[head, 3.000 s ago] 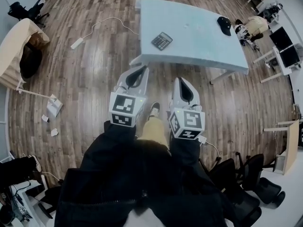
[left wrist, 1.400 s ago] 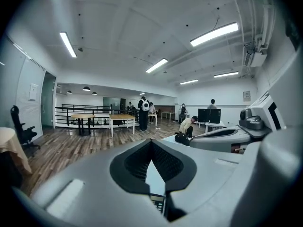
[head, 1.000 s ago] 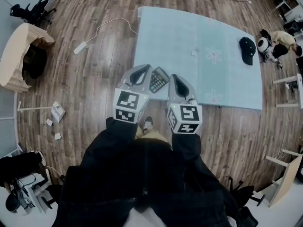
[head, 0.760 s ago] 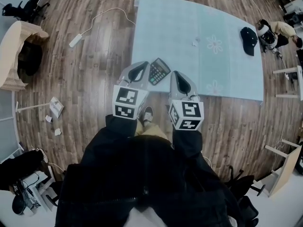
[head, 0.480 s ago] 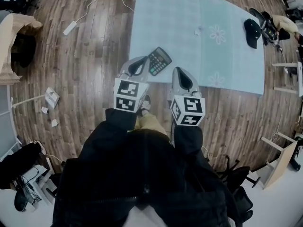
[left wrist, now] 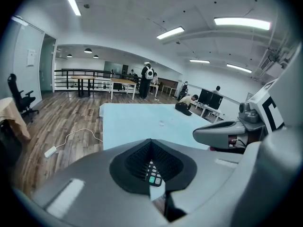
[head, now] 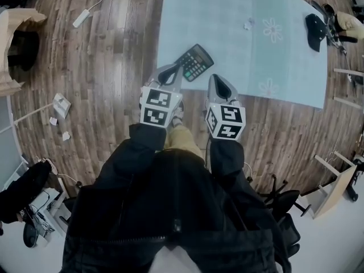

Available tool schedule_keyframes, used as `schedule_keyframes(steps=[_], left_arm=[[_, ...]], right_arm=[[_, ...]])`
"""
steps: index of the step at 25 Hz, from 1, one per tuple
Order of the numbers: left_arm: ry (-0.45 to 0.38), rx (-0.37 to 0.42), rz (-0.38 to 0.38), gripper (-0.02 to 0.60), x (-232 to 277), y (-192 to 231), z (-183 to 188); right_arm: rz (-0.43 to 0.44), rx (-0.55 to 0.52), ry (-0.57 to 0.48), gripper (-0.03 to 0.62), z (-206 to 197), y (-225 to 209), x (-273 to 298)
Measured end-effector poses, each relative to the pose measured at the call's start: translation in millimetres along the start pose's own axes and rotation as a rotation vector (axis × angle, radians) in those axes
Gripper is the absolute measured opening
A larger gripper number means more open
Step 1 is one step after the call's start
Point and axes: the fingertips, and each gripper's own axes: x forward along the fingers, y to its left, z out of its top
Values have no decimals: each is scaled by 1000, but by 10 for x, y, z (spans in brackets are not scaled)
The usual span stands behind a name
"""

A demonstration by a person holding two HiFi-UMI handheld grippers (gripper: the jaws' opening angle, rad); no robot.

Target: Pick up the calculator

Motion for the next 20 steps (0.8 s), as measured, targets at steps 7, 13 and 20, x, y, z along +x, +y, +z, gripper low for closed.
schedule_keyframes(steps=[7,13,20], left_arm=[[87,-61,-33,0,320,27,-282],[140,-77,-35,0,582,136,-441],[202,-99,-13,0,840,316,-616]], right_arm=[[-5,14,95,2,-328,-154,357],[-4,17,154,2,-528,-326,707],[5,42,235,2,-787,-463,1062]])
